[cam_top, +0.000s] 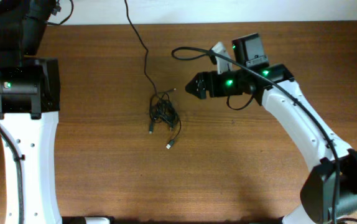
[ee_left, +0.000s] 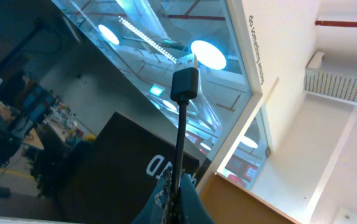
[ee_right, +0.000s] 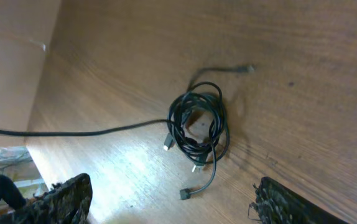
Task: Untangle cables
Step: 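Lower the right gripper onto the cable bundle and grasp it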
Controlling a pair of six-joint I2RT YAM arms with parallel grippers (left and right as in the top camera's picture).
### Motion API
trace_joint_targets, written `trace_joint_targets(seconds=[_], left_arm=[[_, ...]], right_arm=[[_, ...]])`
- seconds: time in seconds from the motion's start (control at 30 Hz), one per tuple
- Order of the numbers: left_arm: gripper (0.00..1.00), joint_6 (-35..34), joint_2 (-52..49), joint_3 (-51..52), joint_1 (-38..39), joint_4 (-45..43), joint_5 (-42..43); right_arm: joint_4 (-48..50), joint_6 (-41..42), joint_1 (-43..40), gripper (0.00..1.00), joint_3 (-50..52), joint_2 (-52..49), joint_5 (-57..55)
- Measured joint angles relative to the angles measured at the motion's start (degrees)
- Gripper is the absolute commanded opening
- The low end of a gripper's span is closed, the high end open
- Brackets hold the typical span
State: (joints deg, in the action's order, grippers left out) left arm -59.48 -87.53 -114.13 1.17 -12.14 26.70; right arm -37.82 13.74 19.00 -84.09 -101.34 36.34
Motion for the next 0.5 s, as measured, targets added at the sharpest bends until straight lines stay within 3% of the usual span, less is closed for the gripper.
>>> trace_joint_targets(seconds=[0.5], left_arm=[[0.0,-0.2,0.0,0.0,0.0,-4.8,-3.2]], right_arm=[[6.7,7.4,2.9,0.79,1.0,-11.7,0.8]])
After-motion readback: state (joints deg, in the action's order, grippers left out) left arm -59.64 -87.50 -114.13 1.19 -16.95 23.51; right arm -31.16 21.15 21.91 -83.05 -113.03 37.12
